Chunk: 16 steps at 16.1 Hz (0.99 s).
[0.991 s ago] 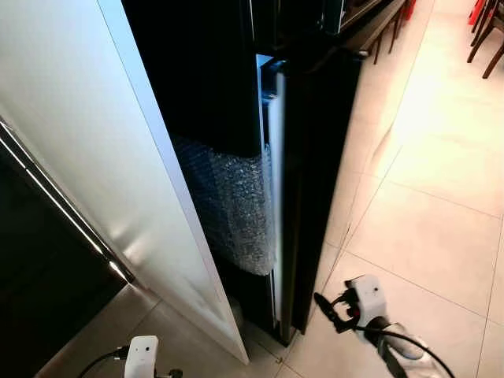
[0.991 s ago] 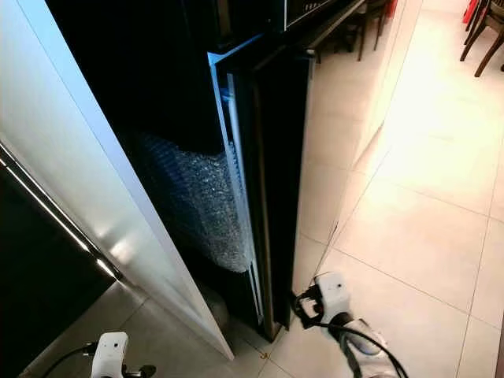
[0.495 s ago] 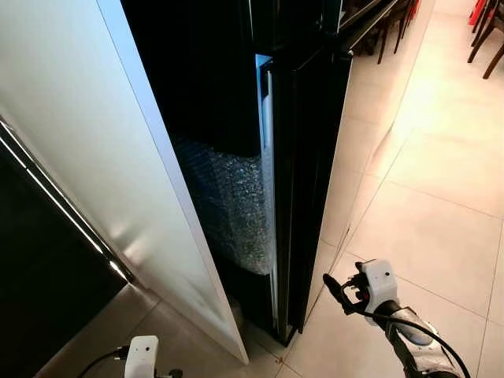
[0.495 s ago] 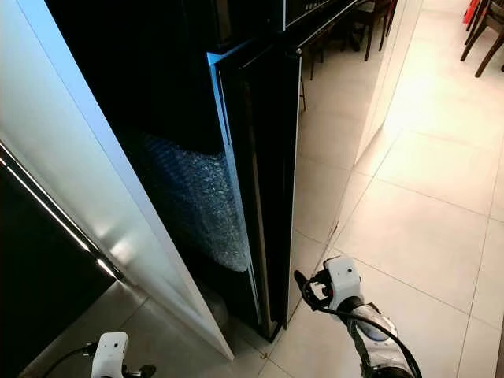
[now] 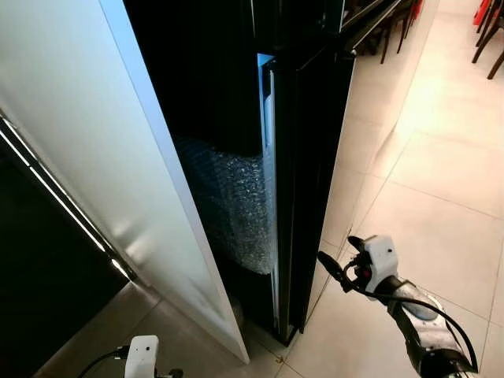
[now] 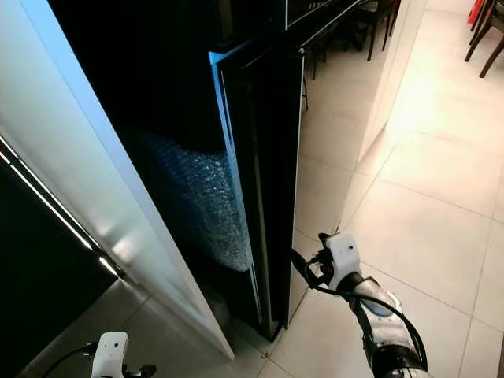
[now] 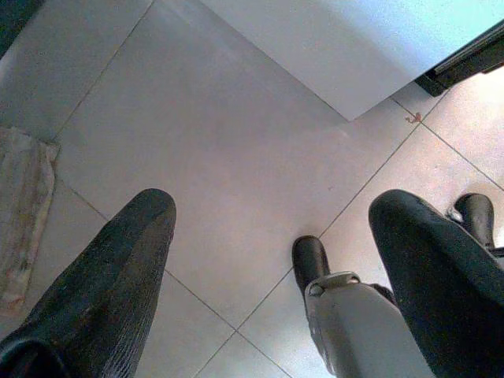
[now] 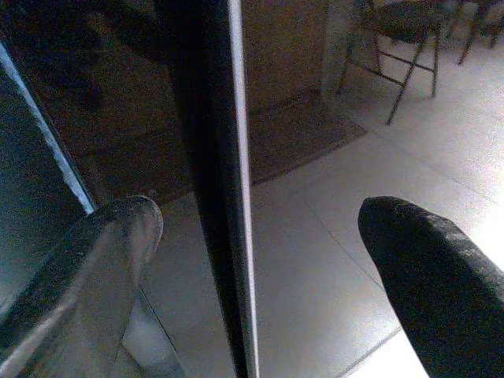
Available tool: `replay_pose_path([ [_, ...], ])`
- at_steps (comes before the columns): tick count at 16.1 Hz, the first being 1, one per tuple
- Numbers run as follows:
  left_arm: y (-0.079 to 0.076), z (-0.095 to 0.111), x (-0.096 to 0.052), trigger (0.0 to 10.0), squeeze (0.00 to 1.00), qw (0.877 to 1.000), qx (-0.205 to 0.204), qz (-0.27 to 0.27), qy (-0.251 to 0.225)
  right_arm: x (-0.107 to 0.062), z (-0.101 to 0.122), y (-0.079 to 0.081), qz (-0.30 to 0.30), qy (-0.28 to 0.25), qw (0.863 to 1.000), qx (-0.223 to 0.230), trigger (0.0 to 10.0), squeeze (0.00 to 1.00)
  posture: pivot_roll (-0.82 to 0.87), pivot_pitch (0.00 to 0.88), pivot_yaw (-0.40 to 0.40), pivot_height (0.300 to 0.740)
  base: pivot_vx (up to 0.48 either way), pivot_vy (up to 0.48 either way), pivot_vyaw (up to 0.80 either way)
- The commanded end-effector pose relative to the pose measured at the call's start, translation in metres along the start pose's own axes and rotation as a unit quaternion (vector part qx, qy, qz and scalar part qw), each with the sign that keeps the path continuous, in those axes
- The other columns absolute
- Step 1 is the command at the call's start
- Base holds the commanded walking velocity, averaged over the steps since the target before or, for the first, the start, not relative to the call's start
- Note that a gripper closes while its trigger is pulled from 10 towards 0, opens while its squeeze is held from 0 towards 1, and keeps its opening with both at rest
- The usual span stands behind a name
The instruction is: Restocking fridge
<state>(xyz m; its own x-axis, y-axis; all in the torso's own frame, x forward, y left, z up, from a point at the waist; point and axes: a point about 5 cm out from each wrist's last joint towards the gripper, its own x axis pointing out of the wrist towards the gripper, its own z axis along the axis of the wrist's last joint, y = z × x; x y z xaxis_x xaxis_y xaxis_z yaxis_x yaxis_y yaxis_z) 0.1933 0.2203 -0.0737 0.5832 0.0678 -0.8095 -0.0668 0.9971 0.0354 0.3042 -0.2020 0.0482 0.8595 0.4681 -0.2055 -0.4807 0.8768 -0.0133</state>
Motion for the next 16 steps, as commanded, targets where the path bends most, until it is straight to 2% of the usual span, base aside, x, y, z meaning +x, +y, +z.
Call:
replay_pose_path([
  [1, 0.003, -0.003, -0.001, 10.0, 0.0, 1.0, -0.005, 0.002, 0.006, 0.004, 0.008, -0.001, 0.013, -0.009, 1.0, -0.003, 10.0, 0.0, -0.15, 0.016, 0.104, 0.74, 0.0, 0.0, 0.0],
  [6, 0.002, -0.003, -0.001, 10.0, 0.0, 1.0, -0.005, 0.002, 0.006, 0.003, 0.009, -0.002, 0.018, -0.009, 1.0, -0.002, 10.0, 0.0, -0.15, 0.016, 0.104, 0.74, 0.0, 0.0, 0.0],
  [8, 0.003, -0.004, -0.001, 10.0, 0.0, 1.0, -0.01, 0.007, 0.005, 0.017, 0.032, -0.002, 0.083, -0.015, 0.996, -0.012, 10.0, 0.0, -0.13, 0.015, 0.1, 0.74, 0.0, 0.0, 0.0],
  [11, 0.004, -0.004, -0.001, 10.0, 0.0, 1.0, -0.011, 0.008, 0.005, 0.024, 0.04, -0.003, 0.086, -0.02, 0.996, -0.006, 10.0, 0.0, -0.13, 0.014, 0.098, 0.74, 0.0, 0.0, 0.0],
  [16, 0.003, -0.003, -0.001, 10.0, 0.0, 1.0, -0.012, 0.008, 0.004, 0.035, 0.049, 0.005, 0.111, -0.028, 0.993, 0.006, 10.0, 0.0, -0.12, 0.01, 0.098, 0.74, 0.0, 0.0, 0.0],
])
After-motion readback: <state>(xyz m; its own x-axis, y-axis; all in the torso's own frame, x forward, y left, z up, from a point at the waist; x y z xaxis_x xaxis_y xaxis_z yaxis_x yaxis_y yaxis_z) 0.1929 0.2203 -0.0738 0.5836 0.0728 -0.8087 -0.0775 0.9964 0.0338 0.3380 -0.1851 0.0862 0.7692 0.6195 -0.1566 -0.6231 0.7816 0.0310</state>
